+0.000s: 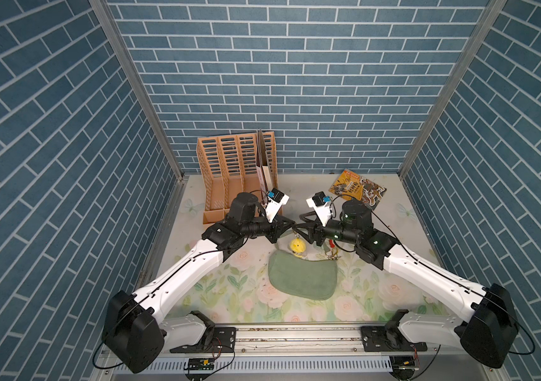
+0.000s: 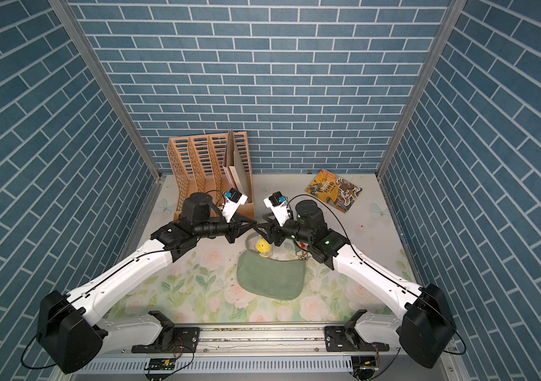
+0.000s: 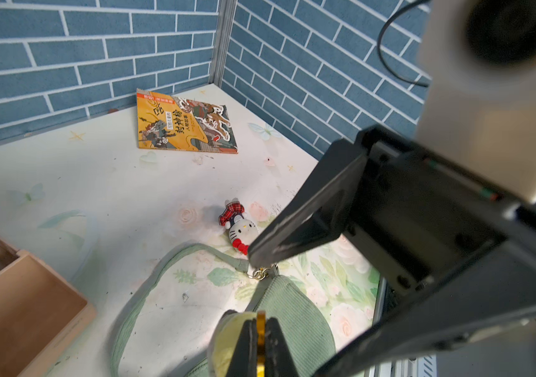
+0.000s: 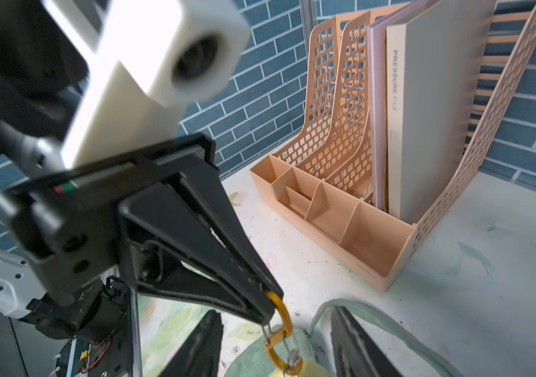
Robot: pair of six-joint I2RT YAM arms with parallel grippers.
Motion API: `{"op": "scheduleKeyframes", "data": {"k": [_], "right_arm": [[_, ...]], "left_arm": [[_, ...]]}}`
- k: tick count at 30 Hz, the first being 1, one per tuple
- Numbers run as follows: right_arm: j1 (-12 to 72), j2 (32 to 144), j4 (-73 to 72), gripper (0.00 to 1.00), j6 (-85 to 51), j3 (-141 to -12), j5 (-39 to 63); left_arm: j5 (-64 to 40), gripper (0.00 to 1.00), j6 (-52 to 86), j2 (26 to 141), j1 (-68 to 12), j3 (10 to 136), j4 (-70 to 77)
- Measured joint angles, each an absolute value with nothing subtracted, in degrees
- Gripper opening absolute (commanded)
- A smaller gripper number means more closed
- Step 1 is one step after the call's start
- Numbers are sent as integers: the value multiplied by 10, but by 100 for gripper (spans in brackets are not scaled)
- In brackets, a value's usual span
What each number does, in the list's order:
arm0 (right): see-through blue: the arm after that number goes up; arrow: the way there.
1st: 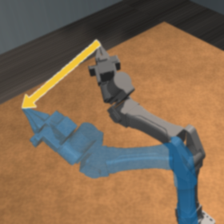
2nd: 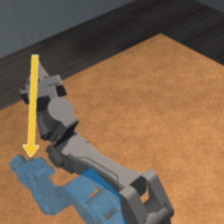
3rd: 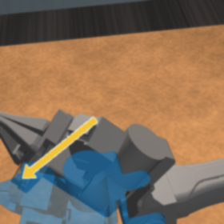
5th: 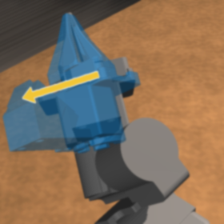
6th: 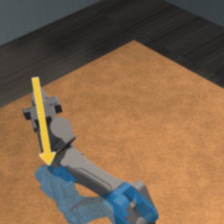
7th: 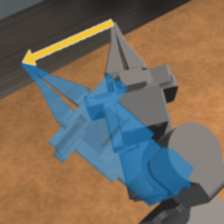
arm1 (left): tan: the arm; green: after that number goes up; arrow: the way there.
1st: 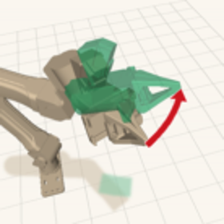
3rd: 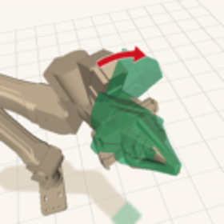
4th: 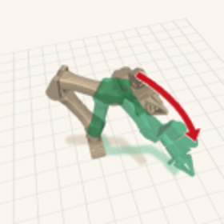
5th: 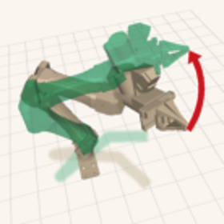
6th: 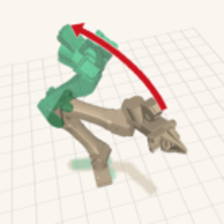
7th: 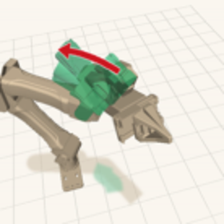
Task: Remove the decoration from the bag
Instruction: Place the decoration item at the center of the board.
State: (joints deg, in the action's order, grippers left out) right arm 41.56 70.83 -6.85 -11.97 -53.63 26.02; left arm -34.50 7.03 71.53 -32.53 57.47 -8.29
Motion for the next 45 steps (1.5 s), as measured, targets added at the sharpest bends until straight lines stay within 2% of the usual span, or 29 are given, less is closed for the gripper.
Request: {"op": "scheduleKeyframes", "data": {"k": [4, 12, 20, 29, 35, 38, 45], "right_arm": [[390, 701, -104, 65, -157, -534, 288], [356, 707, -165, 65, -208, -506, 295], [343, 754, -197, 65, -232, -486, 281], [327, 762, -173, 64, -232, -484, 253], [306, 757, -129, 64, -232, -469, 217], [296, 752, -87, 63, -232, -468, 187], [285, 730, 24, 55, -253, -438, 95]], "left_arm": [[-338, 0, 70, 708, -319, 556, -87], [-304, 2, 96, 635, -305, 498, -116], [-187, 3, 174, 558, -293, 441, -178], [-90, 6, 184, 688, -185, 418, -182], [-51, 9, 164, 806, -170, 454, -135], [-31, 15, 156, 844, -170, 472, -112], [20, 40, 148, 843, -170, 472, -109]]}}
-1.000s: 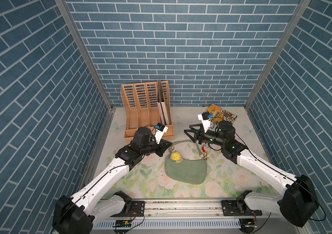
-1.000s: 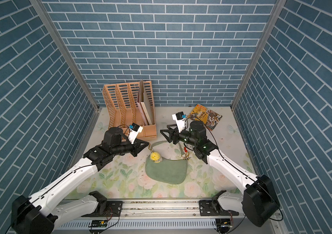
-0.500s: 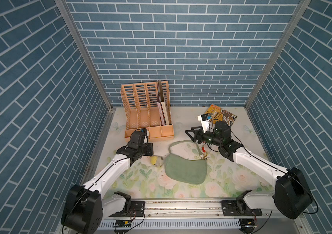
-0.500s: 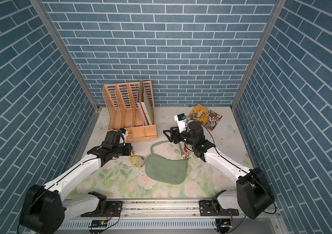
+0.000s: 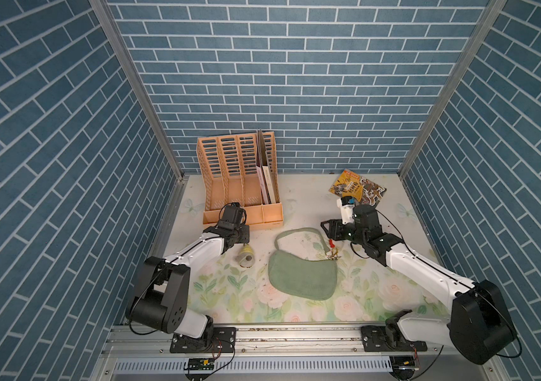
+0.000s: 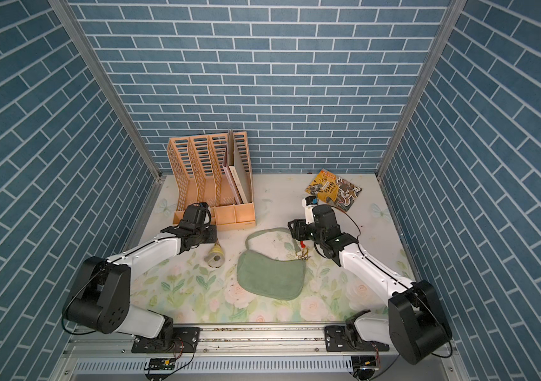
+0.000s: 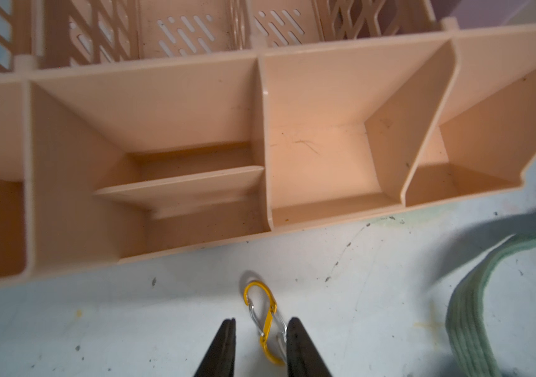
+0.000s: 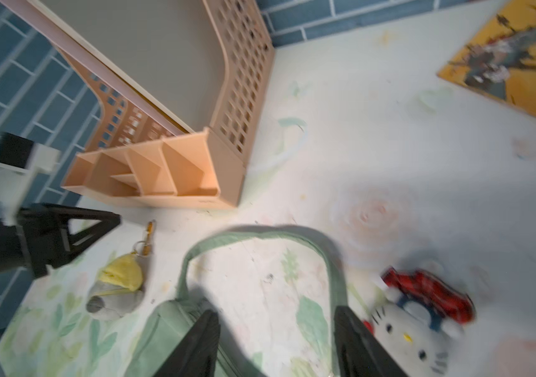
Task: Remove the decoration from the bag
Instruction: Place the decoration item at the center of the board, then pick up the bag from the center of the board.
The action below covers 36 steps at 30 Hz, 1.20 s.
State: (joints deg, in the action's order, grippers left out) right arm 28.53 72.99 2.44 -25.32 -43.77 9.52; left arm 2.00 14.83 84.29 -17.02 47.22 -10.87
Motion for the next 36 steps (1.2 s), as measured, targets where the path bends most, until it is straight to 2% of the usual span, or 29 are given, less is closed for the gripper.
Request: {"op": "scheduleKeyframes", "data": {"k": [2, 6, 17, 21, 26, 30, 32, 36], "right_arm": [[285, 729, 56, 51, -258, -427, 76], [289, 742, 99, 51, -252, -427, 54], [327, 926, 116, 52, -166, -543, 12], [335, 968, 115, 53, -150, -560, -1], [335, 1021, 109, 50, -133, -580, -22], [334, 1045, 95, 42, -125, -589, -31], [333, 1049, 89, 34, -123, -592, -33], [331, 1053, 76, 8, -118, -592, -27]], "left_arm": [[24, 46, 148, 831, -170, 472, -109], [23, 55, 152, 808, -170, 474, -117], [1, 58, 168, 707, -180, 544, -176], [-17, 60, 177, 670, -221, 549, -168], [-40, 63, 183, 662, -319, 538, -109], [-57, 64, 189, 660, -374, 506, -48], [-61, 64, 191, 659, -387, 494, -28], [-66, 64, 198, 660, -406, 477, 3]]}}
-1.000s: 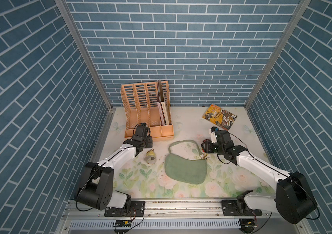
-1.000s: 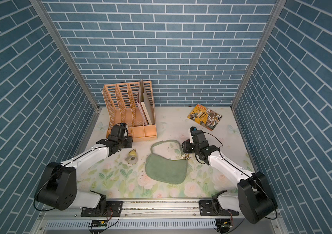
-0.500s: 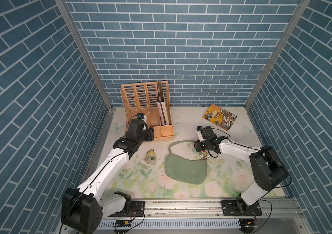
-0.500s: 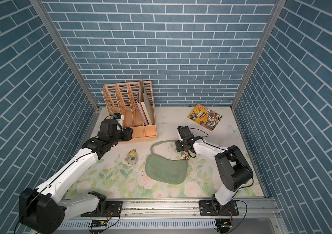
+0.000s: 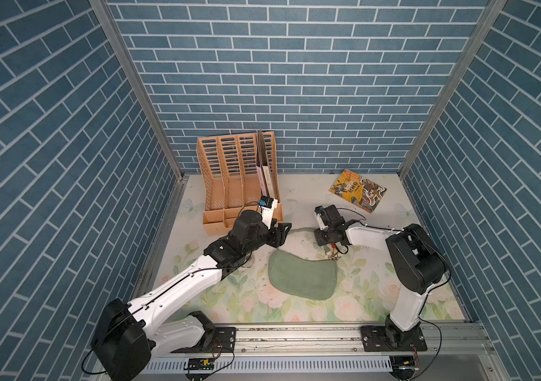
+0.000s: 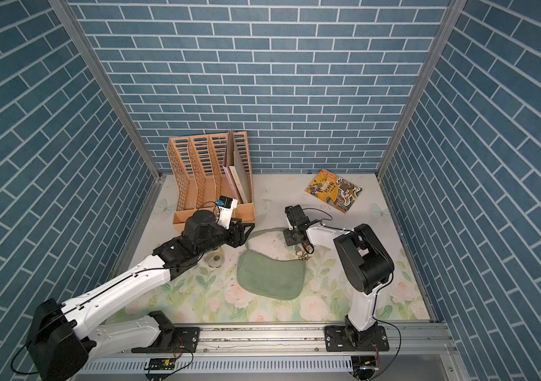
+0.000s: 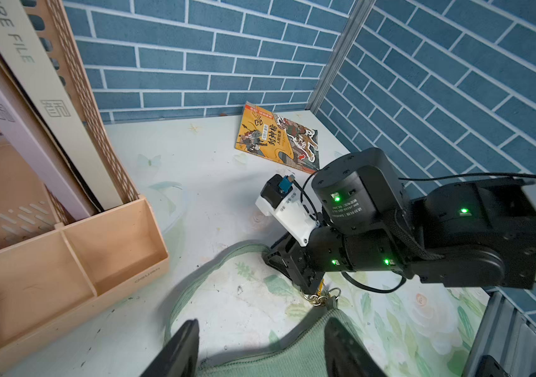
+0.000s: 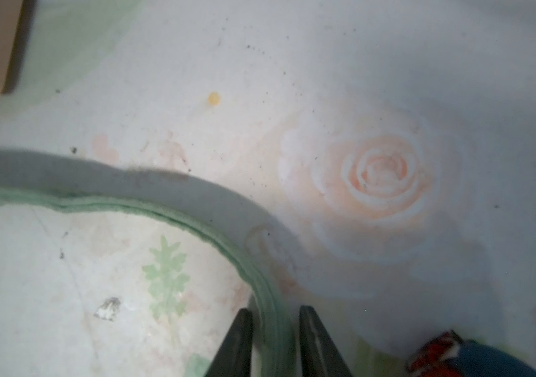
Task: Remove the decoration from the bag
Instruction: Pick up the bag from the center of the board.
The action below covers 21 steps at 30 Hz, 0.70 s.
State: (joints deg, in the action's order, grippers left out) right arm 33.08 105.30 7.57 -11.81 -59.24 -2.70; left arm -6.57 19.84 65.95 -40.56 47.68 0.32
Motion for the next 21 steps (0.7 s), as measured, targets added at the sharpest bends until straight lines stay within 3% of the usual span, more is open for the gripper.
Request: {"op": "scheduleKeyframes", "data": {"k": [2, 7, 21], "right_arm": [[328, 1052, 70, 0, -115, -592, -18], [325, 1018, 63, 0, -118, -589, 18], [330, 794, 34, 0, -237, -574, 117]], "left_arm": [[-70, 64, 202, 661, -418, 470, 17], [-89, 66, 212, 668, -444, 448, 51], [-129, 73, 251, 786, -512, 423, 198]]}}
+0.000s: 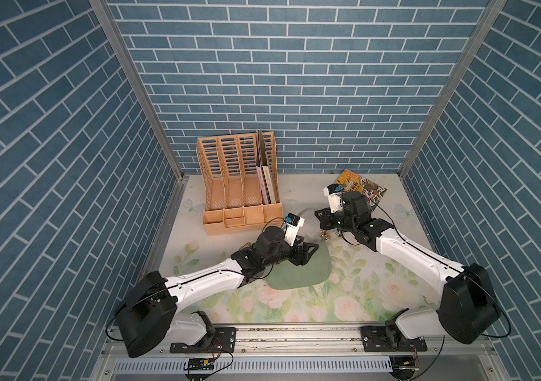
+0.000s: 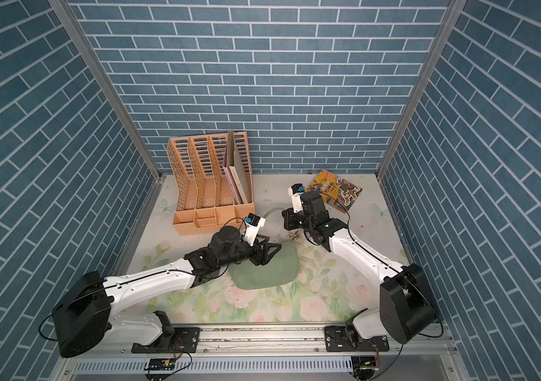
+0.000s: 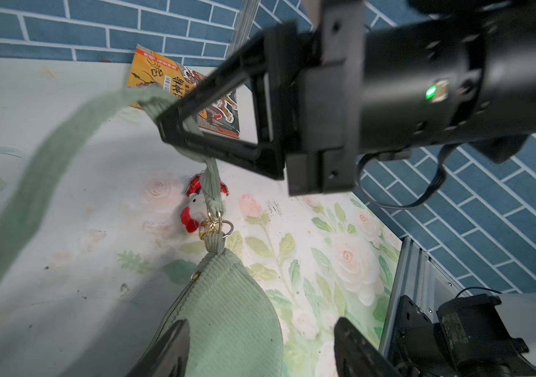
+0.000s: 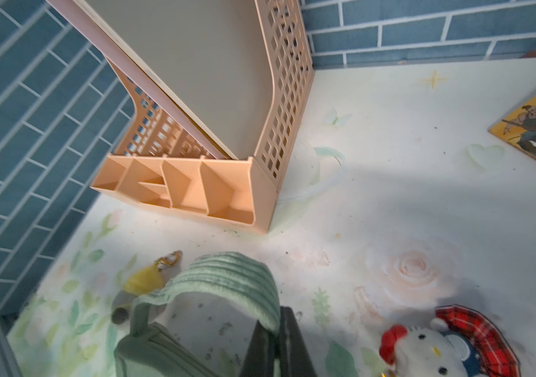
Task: Remove the decoration from the bag
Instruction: Pick up the bag from the center of the board.
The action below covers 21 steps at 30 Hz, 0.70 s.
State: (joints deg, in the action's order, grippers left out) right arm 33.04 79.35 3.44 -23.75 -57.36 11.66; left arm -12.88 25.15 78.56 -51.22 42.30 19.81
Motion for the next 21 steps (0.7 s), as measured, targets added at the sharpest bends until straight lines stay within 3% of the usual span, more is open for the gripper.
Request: {"op": "scheduleKeyframes", "data": {"k": [21], "right_arm": [[380, 685, 20, 0, -413, -550, 50]], "left_arm": [[-108, 63, 281, 924, -520, 508, 270]]}}
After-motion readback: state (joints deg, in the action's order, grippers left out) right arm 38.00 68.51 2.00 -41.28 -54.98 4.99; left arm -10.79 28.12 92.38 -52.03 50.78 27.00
